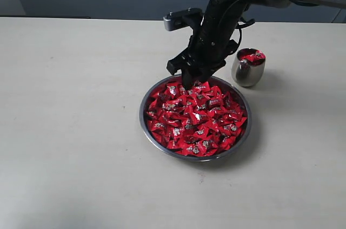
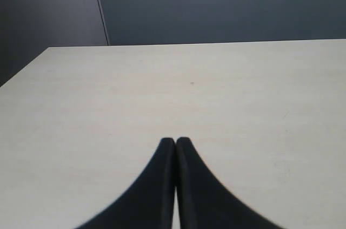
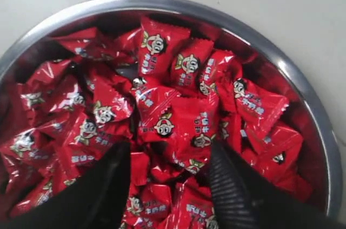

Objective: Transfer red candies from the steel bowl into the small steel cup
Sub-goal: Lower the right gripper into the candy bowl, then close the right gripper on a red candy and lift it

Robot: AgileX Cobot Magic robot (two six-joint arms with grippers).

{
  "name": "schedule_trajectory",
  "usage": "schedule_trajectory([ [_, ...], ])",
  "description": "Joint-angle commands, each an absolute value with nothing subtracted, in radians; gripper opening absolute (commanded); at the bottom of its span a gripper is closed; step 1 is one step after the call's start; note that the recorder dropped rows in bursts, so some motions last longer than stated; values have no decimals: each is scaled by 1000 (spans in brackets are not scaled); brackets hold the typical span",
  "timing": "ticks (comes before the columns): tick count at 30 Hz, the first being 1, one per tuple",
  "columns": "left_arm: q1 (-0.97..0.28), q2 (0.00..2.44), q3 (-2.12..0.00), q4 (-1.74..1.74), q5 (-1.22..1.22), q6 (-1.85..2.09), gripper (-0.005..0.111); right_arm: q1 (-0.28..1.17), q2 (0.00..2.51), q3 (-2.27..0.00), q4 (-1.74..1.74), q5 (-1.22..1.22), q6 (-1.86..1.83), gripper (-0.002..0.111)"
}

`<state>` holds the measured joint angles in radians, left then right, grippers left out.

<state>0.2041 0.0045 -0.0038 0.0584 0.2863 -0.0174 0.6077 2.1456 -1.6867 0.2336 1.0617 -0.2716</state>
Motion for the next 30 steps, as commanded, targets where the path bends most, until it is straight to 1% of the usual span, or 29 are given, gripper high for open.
schedule_trajectory([
  [1, 197, 0, 0, 64, 284, -20, 0, 607, 2168, -1688, 202, 1040, -276, 45],
  [13, 197, 0, 0, 64, 284, -20, 0, 607, 2192, -1688, 198, 976, -276, 45],
  [30, 197, 0, 0, 64, 284, -20, 0, 607, 2237, -1680, 192, 1012, -277, 45],
])
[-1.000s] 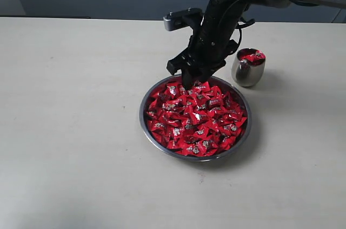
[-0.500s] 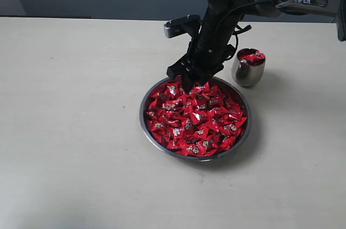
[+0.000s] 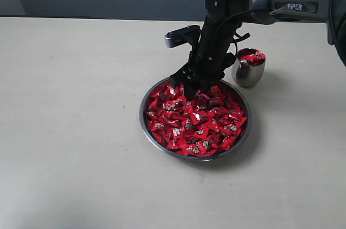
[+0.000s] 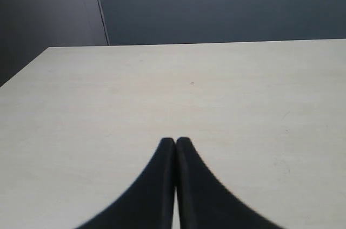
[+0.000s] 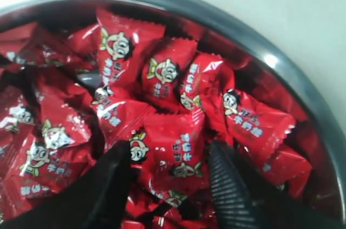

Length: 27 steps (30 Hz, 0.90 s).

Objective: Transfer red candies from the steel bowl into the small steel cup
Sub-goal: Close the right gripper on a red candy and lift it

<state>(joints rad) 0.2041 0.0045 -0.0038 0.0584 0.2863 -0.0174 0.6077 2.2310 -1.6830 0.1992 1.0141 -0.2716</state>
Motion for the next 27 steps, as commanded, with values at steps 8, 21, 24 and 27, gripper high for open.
schedule_trajectory([
  [8, 197, 0, 0, 64, 284, -20, 0, 607, 2249, -1680, 208, 996, -279, 45],
  [21, 197, 0, 0, 64, 284, -20, 0, 607, 2265, -1680, 206, 992, -279, 45],
  [24, 197, 0, 0, 64, 284, -20, 0, 607, 2265, -1680, 206, 992, -279, 45],
  [27, 197, 0, 0, 64, 284, -20, 0, 607, 2265, -1680, 206, 990, -279, 45],
])
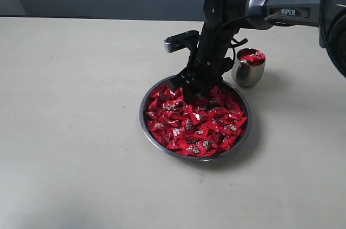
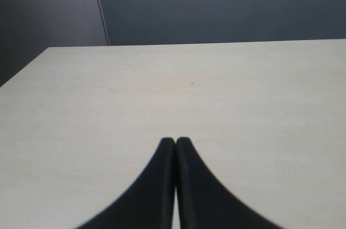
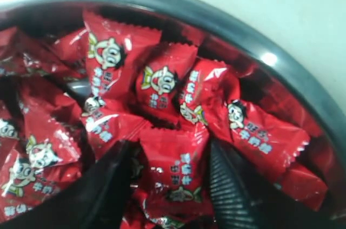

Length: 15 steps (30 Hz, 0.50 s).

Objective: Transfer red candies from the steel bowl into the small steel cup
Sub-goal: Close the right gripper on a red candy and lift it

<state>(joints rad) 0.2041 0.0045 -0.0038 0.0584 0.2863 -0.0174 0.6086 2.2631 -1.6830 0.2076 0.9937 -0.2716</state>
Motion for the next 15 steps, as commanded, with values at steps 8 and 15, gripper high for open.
schedule_trajectory([
  [8, 197, 0, 0, 64, 284, -20, 0, 607, 2265, -1680, 199, 989, -277, 26],
  [15, 197, 0, 0, 64, 284, -20, 0, 607, 2258, -1680, 199, 997, -277, 15],
])
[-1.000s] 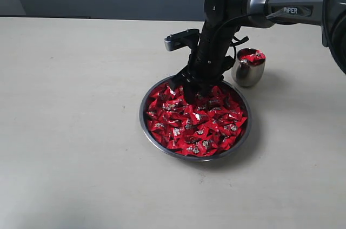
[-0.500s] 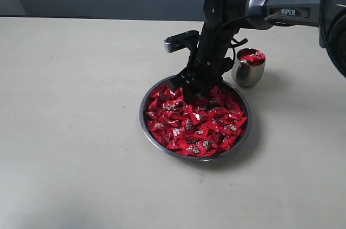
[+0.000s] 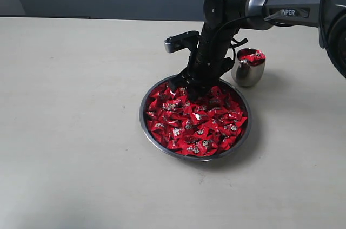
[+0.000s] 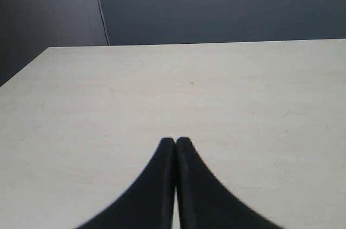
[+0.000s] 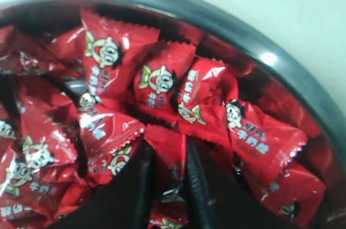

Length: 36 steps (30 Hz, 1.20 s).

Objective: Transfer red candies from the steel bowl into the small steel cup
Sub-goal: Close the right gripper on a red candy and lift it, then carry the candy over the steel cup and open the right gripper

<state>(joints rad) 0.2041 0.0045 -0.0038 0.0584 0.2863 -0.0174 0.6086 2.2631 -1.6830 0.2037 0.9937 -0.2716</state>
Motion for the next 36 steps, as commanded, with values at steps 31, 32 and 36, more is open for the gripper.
schedule_trajectory([
  [31, 197, 0, 0, 64, 284, -20, 0, 485, 2042, -1680, -82, 918, -111, 15],
  [32, 197, 0, 0, 64, 284, -20, 0, 468, 2042, -1680, -82, 912, -111, 15],
  [36, 197, 0, 0, 64, 284, -20, 0, 424, 2042, -1680, -82, 889, -101, 15],
])
